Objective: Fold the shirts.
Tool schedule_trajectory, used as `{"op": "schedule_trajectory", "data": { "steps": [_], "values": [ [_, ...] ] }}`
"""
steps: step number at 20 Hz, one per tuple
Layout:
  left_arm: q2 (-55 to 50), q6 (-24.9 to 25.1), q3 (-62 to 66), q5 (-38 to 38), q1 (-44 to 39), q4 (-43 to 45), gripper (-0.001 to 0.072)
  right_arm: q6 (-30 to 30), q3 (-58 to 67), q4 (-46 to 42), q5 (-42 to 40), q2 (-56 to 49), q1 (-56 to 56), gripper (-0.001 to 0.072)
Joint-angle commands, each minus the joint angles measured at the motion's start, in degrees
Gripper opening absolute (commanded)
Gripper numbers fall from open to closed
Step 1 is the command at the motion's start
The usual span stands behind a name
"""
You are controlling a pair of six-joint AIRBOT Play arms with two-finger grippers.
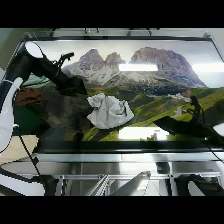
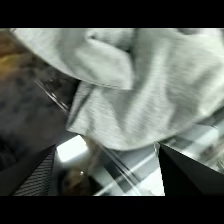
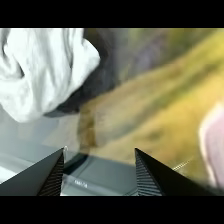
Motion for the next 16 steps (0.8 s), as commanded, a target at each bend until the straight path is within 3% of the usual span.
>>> {"op": "schedule_trajectory", "data": {
  "steps": [1,4,6,9,10,11,13,14,15,16],
  "values": [
    [-0.35,0.7,-11.34,16.65,0.02,0.94,0.0711,-13.7,11.82,8.96,5.53,-22.16,3.72,0.0478],
    [-3.13,3.98,-13.4,25.53,-2.08,-6.19,0.071,-14.12,22.4,9.42,7.32,-36.15,12.28,0.0477],
    [-6.67,6.56,-12.85,25.81,-3.5,-11.19,0.0691,-14.08,27.02,9.49,7.23,-40.94,16.04,0.0474],
    [-11.91,6.56,-8.39,22.62,-4.76,-13.27,0.0692,-14.08,30.18,10.32,6.36,-42.88,16.96,0.0473],
    [-13.22,6.58,-5.97,20.79,-4.87,-14.16,0.0691,-14.08,30.51,11.32,6.25,-42.88,16.81,0.0433],
    [-14.05,6.58,-3.76,19.56,-5.33,-14.19,0.0673,-14.12,30.67,12.09,6.14,-42.88,16.81,0.0347],
    [-15.32,6.58,0.24,17.11,-5.53,-14.23,0.0187,-14.16,30.64,13.4,4.59,-42.93,17.07,0.0333],
    [-15.72,6.58,1.84,15.67,-5.53,-14.6,0.0029,-14.14,30.64,13.99,4.57,-42.91,17.14,0.032],
    [-16.0,6.56,3.28,14.21,-5.51,-15.32,0.0012,-14.14,30.64,14.27,4.79,-42.91,17.14,0.0142],
    [-16.04,6.47,4.39,12.66,-5.49,-15.32,0.0013,-14.64,30.67,14.21,4.79,-42.88,17.14,0.0019]
  ]
}}
